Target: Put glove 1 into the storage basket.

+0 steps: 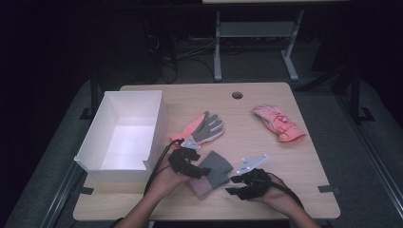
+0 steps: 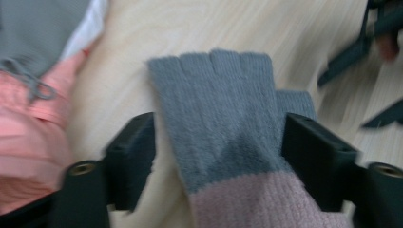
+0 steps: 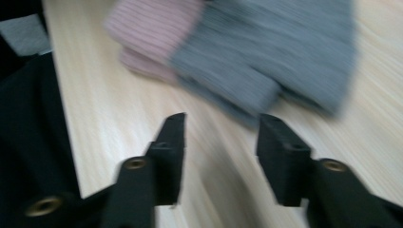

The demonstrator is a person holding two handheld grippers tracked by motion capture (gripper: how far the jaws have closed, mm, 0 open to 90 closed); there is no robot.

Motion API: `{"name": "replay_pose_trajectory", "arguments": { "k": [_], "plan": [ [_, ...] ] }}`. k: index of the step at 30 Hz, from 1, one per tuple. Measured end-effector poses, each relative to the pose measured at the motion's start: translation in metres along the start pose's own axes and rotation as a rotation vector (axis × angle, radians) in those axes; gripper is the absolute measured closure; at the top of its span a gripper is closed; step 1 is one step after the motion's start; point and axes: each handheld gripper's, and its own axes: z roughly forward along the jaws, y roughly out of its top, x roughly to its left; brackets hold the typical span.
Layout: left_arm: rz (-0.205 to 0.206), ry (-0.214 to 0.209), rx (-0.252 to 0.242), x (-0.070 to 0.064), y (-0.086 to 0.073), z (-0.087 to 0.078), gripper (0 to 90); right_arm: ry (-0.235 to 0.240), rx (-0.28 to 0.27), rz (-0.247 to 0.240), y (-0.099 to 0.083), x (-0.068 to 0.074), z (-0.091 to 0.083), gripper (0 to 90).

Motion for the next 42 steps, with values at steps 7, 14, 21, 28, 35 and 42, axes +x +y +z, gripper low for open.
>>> {"name": "replay_pose_trajectory", "arguments": {
  "k": [7,14,21,28,35,42],
  "plan": [
    [0.030,0.001,0.054,-0.009,0.000,0.014,13.3,-0.085,-0.020,0.088,-0.020,-0.019,-0.022,24.9],
    [0.041,0.026,0.098,-0.012,-0.005,0.028,12.6,-0.166,-0.031,0.138,-0.043,-0.029,-0.040,13.5],
    [0.044,0.018,0.115,-0.011,-0.007,0.030,14.4,-0.209,-0.075,0.179,-0.045,-0.035,-0.040,12.9],
    [0.053,-0.007,0.111,-0.014,-0.006,0.028,33.2,-0.246,-0.107,0.168,-0.044,-0.036,-0.043,12.9],
    [0.027,-0.100,0.127,-0.011,-0.003,0.027,60.7,-0.270,-0.112,0.164,-0.045,-0.037,-0.041,12.9],
    [0.005,-0.140,0.135,-0.008,0.001,0.019,63.8,-0.277,-0.118,0.172,-0.045,-0.037,-0.041,12.9]
  ]
}}
